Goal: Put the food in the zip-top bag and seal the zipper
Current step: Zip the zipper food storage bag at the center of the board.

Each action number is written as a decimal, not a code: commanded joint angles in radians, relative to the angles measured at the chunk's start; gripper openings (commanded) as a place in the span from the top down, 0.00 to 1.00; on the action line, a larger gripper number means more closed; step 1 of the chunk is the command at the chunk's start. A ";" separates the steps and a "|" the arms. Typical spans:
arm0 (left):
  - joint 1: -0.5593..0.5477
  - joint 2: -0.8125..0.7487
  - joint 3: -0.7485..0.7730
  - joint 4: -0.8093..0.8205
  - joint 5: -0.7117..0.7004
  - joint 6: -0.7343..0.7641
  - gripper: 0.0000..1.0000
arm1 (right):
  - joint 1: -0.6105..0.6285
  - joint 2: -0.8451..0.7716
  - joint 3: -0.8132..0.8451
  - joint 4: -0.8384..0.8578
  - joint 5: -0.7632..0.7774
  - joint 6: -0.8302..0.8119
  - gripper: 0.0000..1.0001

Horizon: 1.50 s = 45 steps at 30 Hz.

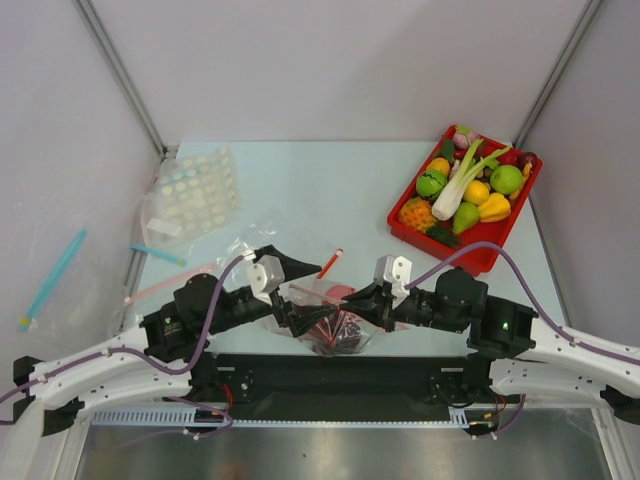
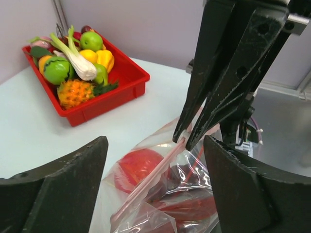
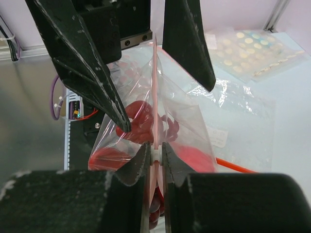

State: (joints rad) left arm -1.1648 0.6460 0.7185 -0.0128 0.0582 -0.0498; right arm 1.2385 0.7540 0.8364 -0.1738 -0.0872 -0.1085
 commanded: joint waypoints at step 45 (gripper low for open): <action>-0.006 -0.338 -0.091 0.031 -0.458 -0.056 1.00 | -0.014 0.030 0.177 -0.150 0.056 0.076 1.00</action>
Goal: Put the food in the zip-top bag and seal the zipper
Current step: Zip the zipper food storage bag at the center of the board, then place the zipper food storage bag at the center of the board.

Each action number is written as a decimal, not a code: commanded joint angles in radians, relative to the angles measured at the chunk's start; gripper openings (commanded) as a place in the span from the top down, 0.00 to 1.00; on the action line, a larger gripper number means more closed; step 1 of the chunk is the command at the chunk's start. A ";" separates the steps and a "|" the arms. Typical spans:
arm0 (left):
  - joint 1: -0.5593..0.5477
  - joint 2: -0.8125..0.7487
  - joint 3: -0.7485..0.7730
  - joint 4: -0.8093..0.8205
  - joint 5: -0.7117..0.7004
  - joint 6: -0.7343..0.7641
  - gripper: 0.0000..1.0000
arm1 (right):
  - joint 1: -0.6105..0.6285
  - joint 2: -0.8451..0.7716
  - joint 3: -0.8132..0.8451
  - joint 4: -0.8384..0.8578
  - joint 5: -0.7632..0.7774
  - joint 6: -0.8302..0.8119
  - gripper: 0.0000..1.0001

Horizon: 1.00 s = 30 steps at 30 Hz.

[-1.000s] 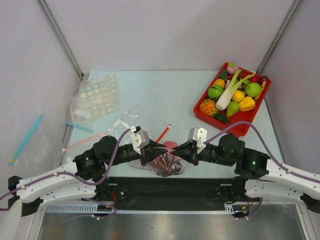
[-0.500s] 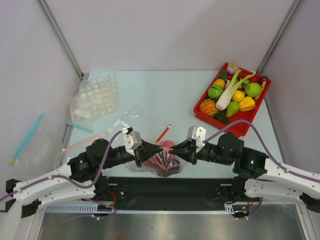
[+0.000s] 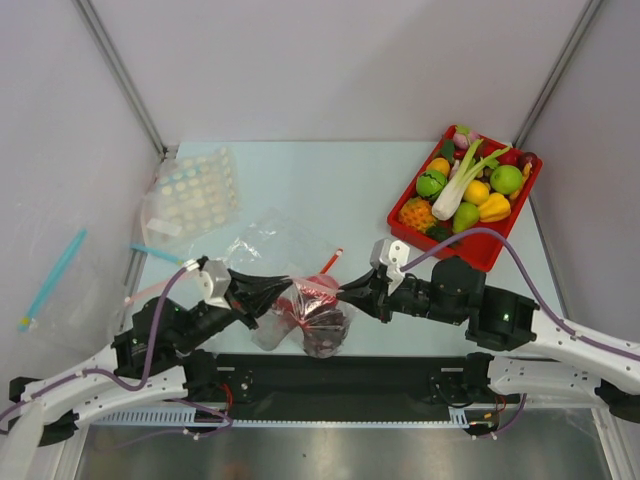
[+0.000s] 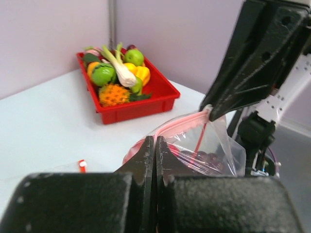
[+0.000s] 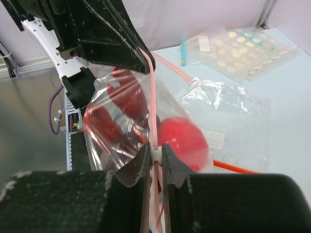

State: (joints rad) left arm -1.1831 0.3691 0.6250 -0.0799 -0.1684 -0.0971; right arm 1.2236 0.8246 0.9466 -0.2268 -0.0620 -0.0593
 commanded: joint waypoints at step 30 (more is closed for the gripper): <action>0.011 -0.062 0.002 0.052 -0.442 -0.059 1.00 | -0.003 -0.127 0.044 -0.116 0.266 0.076 0.31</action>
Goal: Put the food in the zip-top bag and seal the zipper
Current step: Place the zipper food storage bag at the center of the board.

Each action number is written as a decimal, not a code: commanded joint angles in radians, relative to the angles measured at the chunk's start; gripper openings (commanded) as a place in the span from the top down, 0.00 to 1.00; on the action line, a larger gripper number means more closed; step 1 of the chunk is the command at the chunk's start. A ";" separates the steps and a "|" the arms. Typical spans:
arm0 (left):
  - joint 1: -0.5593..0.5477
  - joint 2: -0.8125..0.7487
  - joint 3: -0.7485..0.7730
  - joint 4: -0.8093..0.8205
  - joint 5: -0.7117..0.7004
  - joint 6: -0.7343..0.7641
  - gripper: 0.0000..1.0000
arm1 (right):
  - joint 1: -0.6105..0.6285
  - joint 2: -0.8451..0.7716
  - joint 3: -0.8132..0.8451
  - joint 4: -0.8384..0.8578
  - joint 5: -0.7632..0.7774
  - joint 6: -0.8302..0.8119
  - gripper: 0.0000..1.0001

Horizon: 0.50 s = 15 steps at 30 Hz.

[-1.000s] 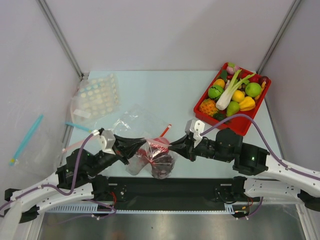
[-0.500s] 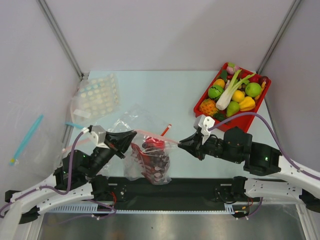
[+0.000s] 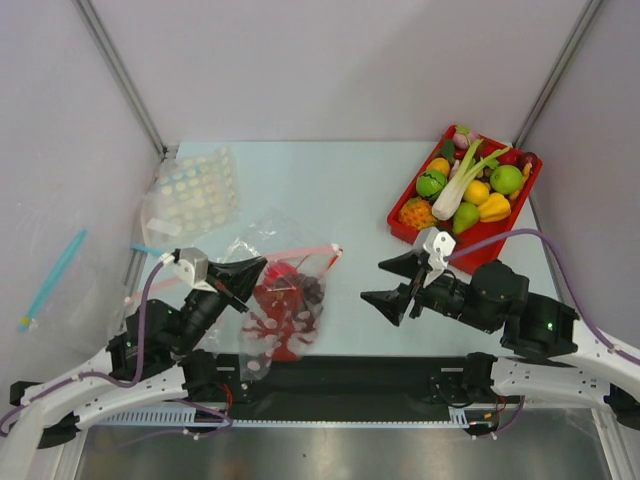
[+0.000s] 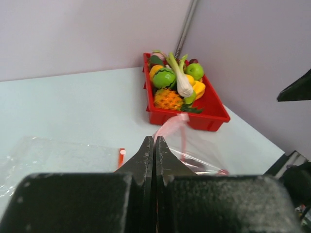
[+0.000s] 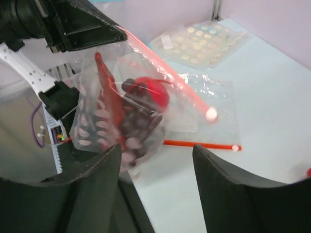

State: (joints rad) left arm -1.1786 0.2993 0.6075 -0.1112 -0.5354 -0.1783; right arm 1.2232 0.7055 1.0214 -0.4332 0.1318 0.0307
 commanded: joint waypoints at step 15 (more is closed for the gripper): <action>0.010 0.286 0.120 0.310 -0.173 0.104 1.00 | -0.097 -0.090 -0.274 0.418 0.373 0.034 0.09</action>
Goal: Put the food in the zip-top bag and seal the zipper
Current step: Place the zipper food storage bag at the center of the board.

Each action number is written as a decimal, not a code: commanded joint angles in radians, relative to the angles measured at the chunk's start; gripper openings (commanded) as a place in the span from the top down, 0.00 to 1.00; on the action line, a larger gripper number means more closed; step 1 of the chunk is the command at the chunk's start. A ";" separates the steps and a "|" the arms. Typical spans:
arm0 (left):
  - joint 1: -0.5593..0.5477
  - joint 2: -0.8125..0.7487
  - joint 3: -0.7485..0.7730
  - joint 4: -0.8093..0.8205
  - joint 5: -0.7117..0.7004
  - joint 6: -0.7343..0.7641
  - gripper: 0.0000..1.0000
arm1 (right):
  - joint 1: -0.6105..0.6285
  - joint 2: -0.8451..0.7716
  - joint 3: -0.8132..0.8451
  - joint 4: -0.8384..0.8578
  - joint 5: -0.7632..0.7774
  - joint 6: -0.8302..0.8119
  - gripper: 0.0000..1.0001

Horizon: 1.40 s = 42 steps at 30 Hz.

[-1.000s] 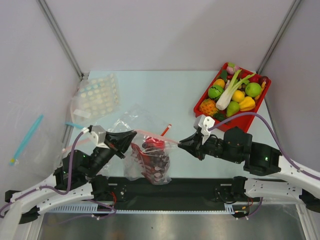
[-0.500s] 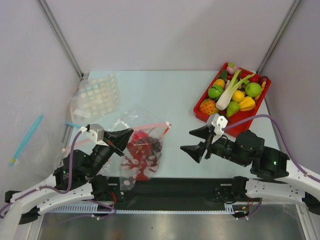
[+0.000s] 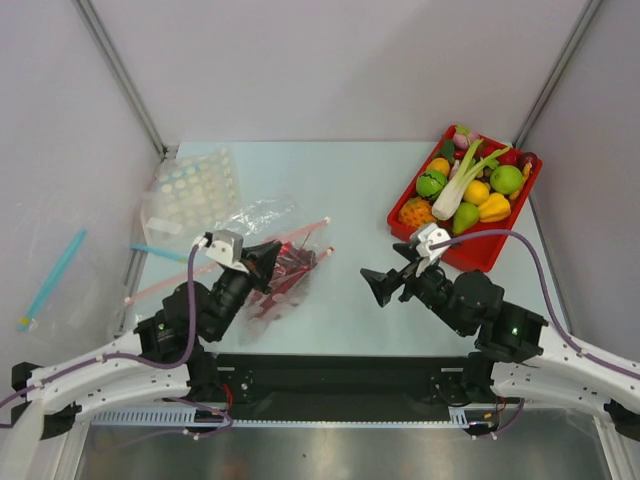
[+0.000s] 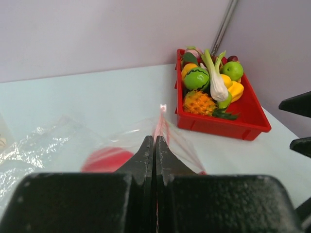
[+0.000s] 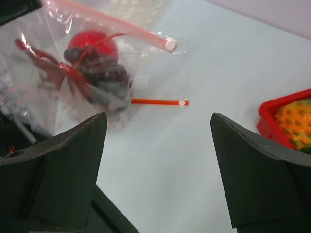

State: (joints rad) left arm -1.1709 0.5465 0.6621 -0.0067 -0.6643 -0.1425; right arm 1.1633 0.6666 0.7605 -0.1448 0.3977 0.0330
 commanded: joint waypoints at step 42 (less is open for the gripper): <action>0.047 0.486 -0.027 0.444 0.571 -0.164 0.69 | -0.317 -0.165 -0.092 0.102 -0.011 0.180 0.07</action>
State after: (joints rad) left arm -1.1194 1.1107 0.6357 0.4290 -0.1303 -0.2901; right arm 0.8555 0.4889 0.6685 -0.0708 0.3965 0.2092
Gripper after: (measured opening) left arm 0.310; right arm 0.926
